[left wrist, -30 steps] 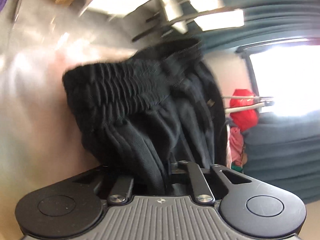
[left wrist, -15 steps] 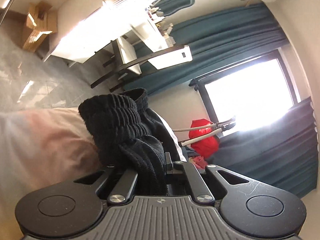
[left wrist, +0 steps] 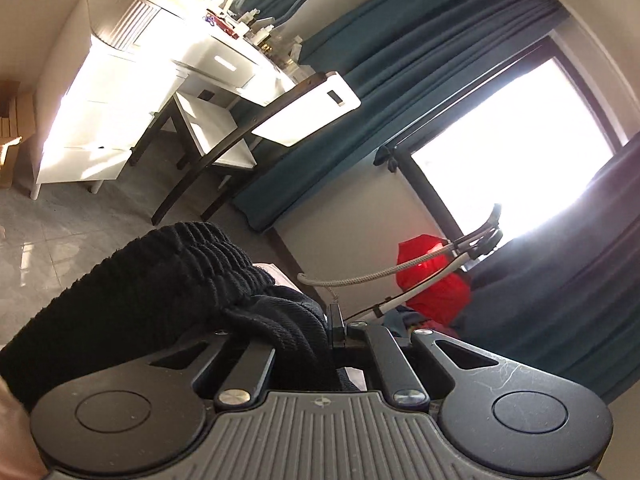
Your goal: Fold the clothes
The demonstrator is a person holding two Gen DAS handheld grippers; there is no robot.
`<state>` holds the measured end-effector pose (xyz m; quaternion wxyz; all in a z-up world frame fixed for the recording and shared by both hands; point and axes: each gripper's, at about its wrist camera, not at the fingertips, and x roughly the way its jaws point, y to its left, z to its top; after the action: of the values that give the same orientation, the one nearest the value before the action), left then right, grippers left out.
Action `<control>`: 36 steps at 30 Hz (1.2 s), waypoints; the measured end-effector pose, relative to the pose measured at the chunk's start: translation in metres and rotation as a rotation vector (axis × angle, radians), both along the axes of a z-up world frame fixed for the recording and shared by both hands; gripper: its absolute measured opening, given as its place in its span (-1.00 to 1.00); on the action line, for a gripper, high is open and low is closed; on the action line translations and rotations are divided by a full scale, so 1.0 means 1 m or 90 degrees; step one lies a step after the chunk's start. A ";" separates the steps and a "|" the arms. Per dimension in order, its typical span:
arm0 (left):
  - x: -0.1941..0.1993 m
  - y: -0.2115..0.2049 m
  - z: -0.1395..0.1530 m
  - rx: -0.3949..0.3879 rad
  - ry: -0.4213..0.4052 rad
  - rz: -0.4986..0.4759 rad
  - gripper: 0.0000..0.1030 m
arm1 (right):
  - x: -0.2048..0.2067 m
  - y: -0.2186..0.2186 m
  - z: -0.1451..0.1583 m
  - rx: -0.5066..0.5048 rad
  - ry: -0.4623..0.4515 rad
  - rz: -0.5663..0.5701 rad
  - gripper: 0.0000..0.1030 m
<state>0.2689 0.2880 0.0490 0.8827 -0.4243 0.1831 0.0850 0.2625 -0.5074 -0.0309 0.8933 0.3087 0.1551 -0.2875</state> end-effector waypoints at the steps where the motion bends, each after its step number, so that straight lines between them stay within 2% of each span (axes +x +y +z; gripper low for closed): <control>1: 0.024 0.000 -0.006 0.010 0.012 0.001 -0.92 | 0.021 0.005 -0.007 -0.022 0.024 0.001 -0.87; 4: 0.092 0.001 -0.034 0.030 0.068 0.002 -0.92 | 0.071 0.013 -0.034 -0.055 0.082 0.015 -0.87; 8: 0.145 0.000 -0.081 0.057 0.150 0.005 -0.90 | 0.120 0.014 -0.071 -0.075 0.147 0.044 -0.85; 12: 0.173 -0.001 -0.111 0.079 0.207 -0.002 -0.85 | 0.122 0.008 -0.083 -0.059 0.138 0.075 -0.68; 15: 0.173 -0.002 -0.116 0.093 0.211 -0.011 -0.81 | 0.123 0.003 -0.092 -0.048 0.131 0.098 -0.54; 16: 0.169 -0.003 -0.113 0.101 0.204 -0.019 -0.80 | 0.122 0.001 -0.094 -0.042 0.127 0.105 -0.42; 17: 0.165 -0.004 -0.109 0.107 0.197 -0.031 -0.72 | 0.113 -0.002 -0.091 -0.030 0.114 0.108 -0.28; 18: 0.158 -0.005 -0.104 0.110 0.189 -0.047 -0.56 | 0.102 -0.003 -0.086 -0.021 0.100 0.103 -0.20; 19: 0.147 -0.006 -0.098 0.112 0.183 -0.055 -0.42 | 0.087 -0.006 -0.082 -0.008 0.080 0.091 0.00; 20: 0.135 -0.007 -0.092 0.114 0.180 -0.055 -0.09 | 0.073 -0.008 -0.077 0.006 0.060 0.080 0.17; 21: 0.122 -0.007 -0.087 0.115 0.175 -0.056 0.14 | 0.059 -0.010 -0.074 0.021 0.043 0.071 0.22; 23: 0.090 -0.007 -0.077 0.118 0.153 -0.069 0.25 | 0.040 -0.013 -0.082 0.070 0.031 0.082 0.27; 24: 0.074 -0.007 -0.074 0.118 0.144 -0.080 0.38 | 0.030 -0.014 -0.086 0.095 0.025 0.087 0.27; 26: 0.036 -0.005 -0.074 0.089 0.137 -0.091 0.55 | 0.011 -0.016 -0.093 0.144 0.014 0.098 0.32; 32: -0.071 0.009 -0.101 -0.063 0.129 -0.086 0.60 | -0.048 -0.023 -0.116 0.290 -0.021 0.129 0.35; 34: -0.090 0.014 -0.121 -0.126 0.143 -0.090 0.62 | -0.067 -0.026 -0.123 0.339 -0.033 0.139 0.35; 35: -0.092 0.014 -0.131 -0.141 0.161 -0.105 0.62 | -0.077 -0.027 -0.127 0.364 -0.039 0.145 0.35; 36: -0.090 0.013 -0.139 -0.136 0.180 -0.118 0.62 | -0.084 -0.028 -0.130 0.383 -0.044 0.148 0.35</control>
<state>0.1792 0.3010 -0.0898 0.8024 -0.4805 0.3513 0.0426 0.1782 -0.5352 -0.1614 0.7937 0.5484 0.2370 -0.1145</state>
